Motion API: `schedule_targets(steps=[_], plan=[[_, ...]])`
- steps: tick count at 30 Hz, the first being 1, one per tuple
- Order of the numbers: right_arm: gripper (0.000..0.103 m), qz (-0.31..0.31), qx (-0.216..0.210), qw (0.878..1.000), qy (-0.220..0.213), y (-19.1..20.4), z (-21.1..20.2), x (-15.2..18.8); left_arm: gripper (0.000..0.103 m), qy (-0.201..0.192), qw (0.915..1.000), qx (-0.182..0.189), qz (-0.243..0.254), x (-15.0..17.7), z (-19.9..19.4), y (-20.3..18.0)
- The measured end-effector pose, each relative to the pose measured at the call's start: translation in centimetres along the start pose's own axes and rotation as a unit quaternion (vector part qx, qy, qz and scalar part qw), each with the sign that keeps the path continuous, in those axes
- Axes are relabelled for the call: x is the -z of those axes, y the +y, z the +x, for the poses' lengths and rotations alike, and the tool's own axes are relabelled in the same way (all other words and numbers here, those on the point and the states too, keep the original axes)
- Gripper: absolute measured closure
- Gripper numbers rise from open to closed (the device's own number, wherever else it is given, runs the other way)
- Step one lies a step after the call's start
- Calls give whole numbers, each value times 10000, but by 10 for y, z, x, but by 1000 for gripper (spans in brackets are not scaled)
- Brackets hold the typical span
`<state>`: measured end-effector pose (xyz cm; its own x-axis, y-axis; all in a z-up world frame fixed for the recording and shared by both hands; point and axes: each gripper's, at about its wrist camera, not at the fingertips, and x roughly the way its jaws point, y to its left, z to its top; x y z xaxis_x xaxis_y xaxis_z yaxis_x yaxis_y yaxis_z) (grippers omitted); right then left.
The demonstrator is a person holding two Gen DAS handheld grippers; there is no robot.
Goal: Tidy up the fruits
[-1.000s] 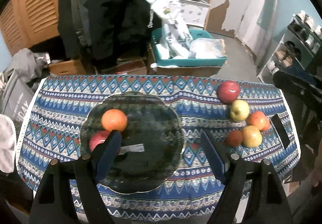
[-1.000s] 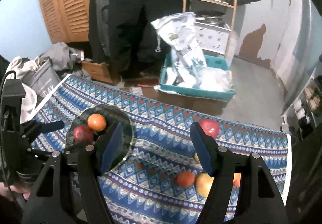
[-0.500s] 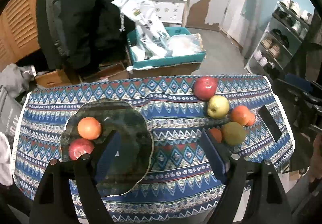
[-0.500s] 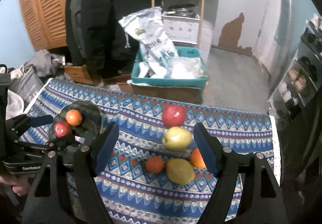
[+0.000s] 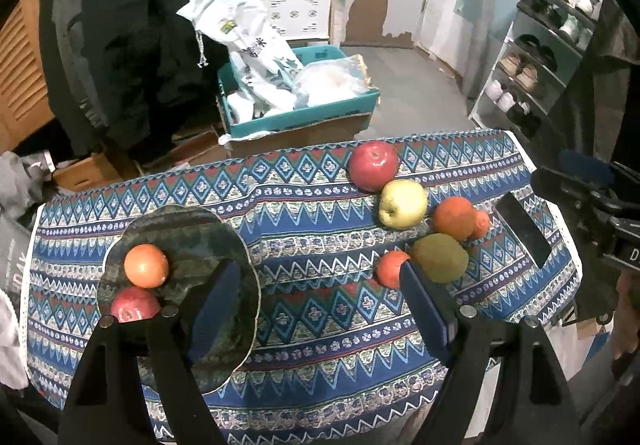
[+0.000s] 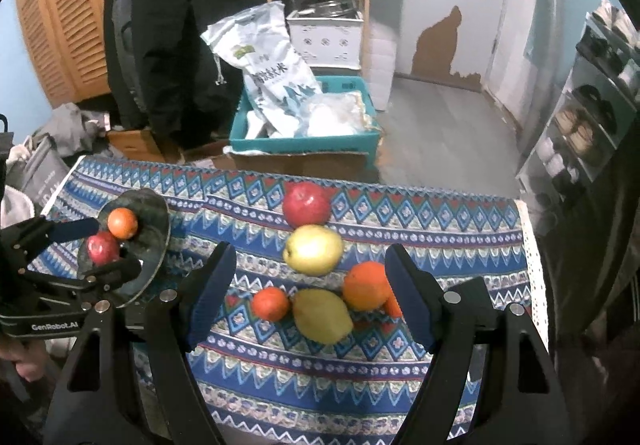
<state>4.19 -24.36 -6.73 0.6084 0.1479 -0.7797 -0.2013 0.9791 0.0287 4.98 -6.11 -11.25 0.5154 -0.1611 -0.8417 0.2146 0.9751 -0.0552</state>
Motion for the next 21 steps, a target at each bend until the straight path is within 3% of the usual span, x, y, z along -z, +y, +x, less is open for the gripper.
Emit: schedule_targets(steps=[8,21], plan=[[26,136,30,9993,334,-16,24,15,20,220,9997,7,108,3,30,-11],[26,190,-163,9899,1396,-27,102,50,20,686,9974,63,221,19,87,-19]])
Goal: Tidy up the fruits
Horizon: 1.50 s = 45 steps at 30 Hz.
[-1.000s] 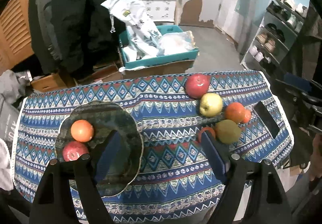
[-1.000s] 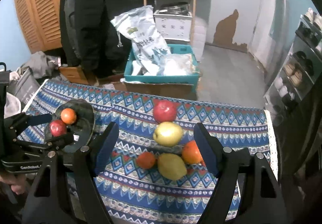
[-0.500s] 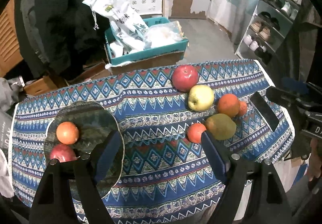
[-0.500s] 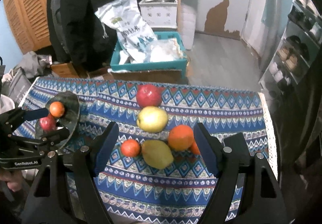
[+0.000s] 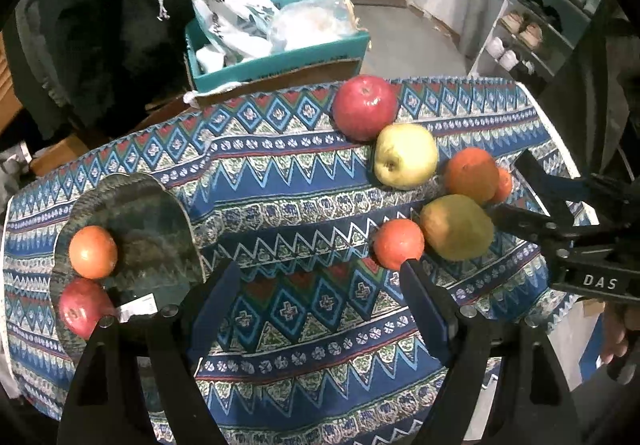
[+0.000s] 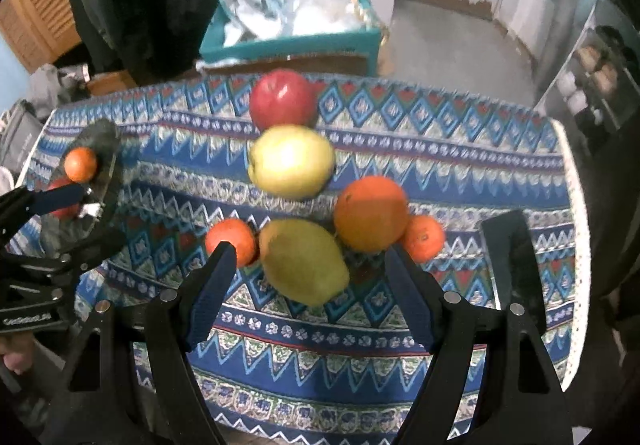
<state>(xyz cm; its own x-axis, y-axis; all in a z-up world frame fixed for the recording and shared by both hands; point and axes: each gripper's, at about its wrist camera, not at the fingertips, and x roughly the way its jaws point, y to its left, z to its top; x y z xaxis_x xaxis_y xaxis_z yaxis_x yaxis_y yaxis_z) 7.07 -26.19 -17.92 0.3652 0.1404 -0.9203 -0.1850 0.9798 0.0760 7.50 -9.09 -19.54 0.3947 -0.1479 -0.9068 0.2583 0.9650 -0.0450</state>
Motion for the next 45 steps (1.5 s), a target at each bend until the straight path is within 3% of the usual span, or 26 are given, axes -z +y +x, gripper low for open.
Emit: schedule_targets(steps=[11,25,28,38,45], plan=[[26,-118,-125,9984,542,0,47,6,20,441,9990,60,-9,7,40,2],[26,-352,-184,9951,903,5,81,6,20,571,9983,99,31,5,55,-1],[30,-359,-257,9944,963,4,88,5,20,582,9982,127,18,5,57,-1],[32,-328,-328,9962,738,-3,76,4,20,571,9977,349,-59,-1,59,-6],[32,-75,-317,9971,693,-18,61,25,20,581,9970,506,72,-7,65,-25]])
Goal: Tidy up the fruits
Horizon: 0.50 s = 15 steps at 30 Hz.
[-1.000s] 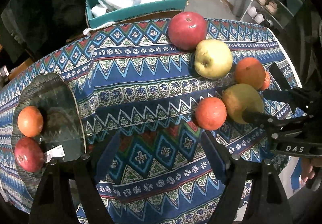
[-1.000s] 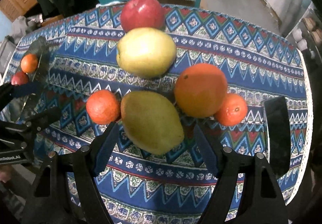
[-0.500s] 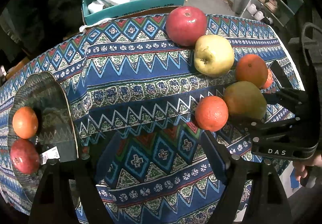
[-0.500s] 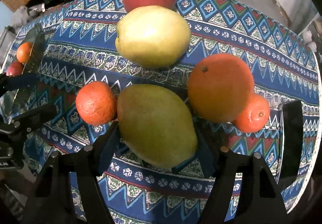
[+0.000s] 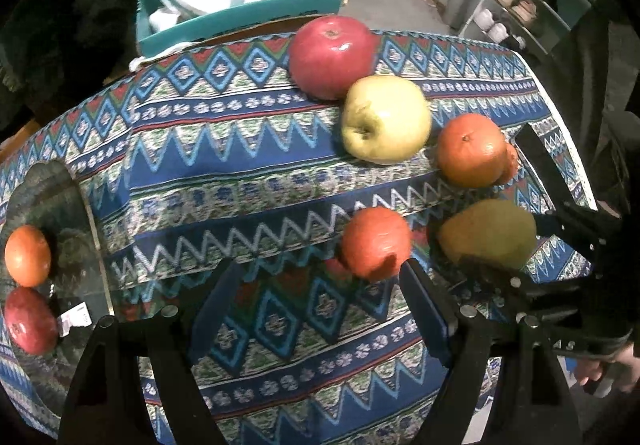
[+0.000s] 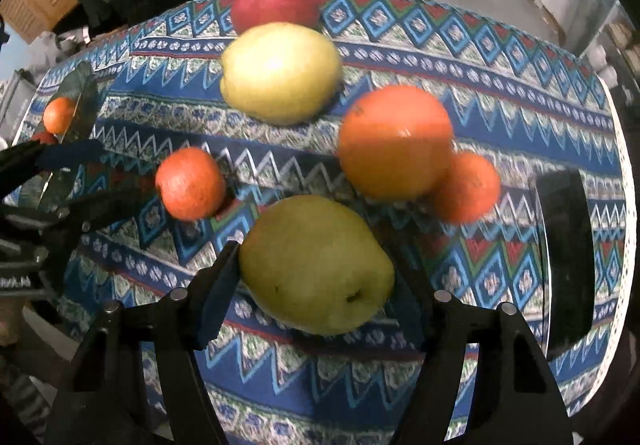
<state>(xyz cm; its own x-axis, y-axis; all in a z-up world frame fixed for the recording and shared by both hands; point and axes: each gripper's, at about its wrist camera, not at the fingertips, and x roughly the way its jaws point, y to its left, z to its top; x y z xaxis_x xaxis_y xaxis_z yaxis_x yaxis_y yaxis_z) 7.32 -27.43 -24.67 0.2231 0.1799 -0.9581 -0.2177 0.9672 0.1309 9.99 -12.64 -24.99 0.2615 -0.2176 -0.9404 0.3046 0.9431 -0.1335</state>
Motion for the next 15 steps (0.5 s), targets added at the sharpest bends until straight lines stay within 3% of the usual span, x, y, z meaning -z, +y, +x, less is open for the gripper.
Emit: schedule_targets(steps=[15], plan=[[32,463,-186,9988,5,-39,-15,41,20,250,9993,260,-44,-12,37,-23]])
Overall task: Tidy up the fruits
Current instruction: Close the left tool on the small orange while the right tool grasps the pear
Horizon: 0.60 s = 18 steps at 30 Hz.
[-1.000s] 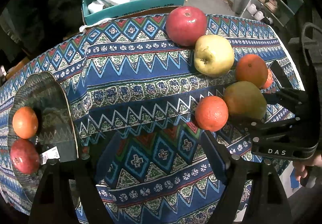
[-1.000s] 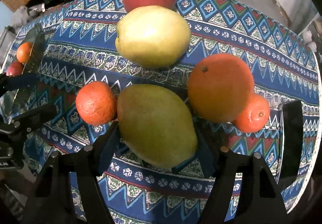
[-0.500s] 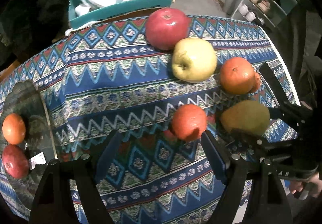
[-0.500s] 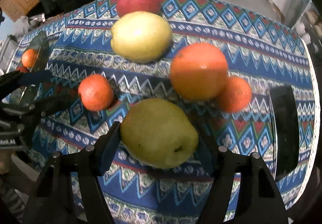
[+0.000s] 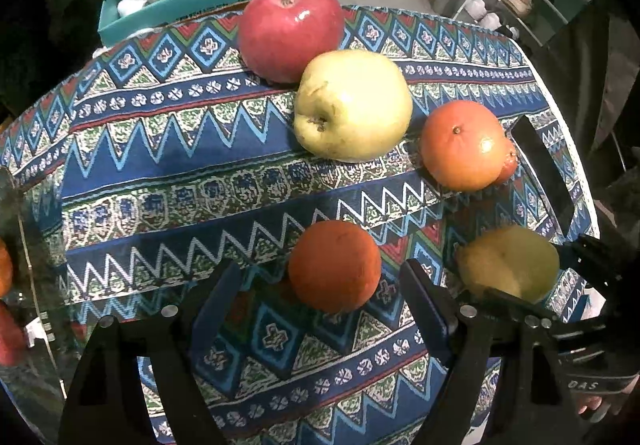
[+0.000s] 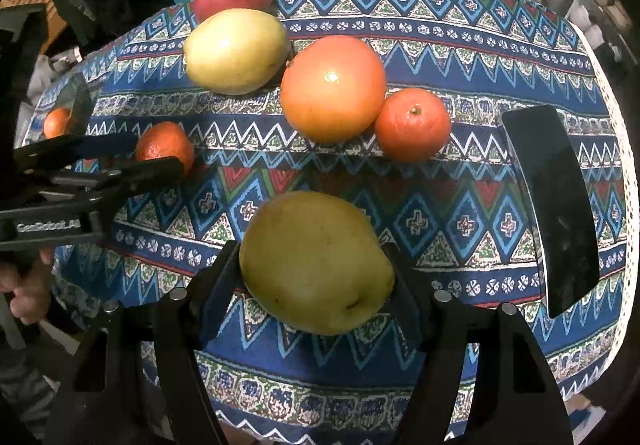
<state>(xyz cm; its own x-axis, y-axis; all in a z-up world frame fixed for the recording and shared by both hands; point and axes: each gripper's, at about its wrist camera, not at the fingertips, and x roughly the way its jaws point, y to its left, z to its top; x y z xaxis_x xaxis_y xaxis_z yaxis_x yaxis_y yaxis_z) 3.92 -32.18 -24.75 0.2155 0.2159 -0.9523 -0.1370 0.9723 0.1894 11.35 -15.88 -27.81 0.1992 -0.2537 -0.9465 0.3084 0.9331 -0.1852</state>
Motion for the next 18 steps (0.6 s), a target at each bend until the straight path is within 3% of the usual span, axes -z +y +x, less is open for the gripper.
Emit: schedule_targets(steps=[5,10,18], plan=[[32,128,-132,9998,56,-5,5,0,28,21,10000,39,35,-1,4,-3],[34,52,-129,9999,101,-2,13,-2,56,24,9999,129,61,-2,6,-6],[34,-73,52,9999,45,6,14,-2,58,-56,9999,40,94,5,2,-9]])
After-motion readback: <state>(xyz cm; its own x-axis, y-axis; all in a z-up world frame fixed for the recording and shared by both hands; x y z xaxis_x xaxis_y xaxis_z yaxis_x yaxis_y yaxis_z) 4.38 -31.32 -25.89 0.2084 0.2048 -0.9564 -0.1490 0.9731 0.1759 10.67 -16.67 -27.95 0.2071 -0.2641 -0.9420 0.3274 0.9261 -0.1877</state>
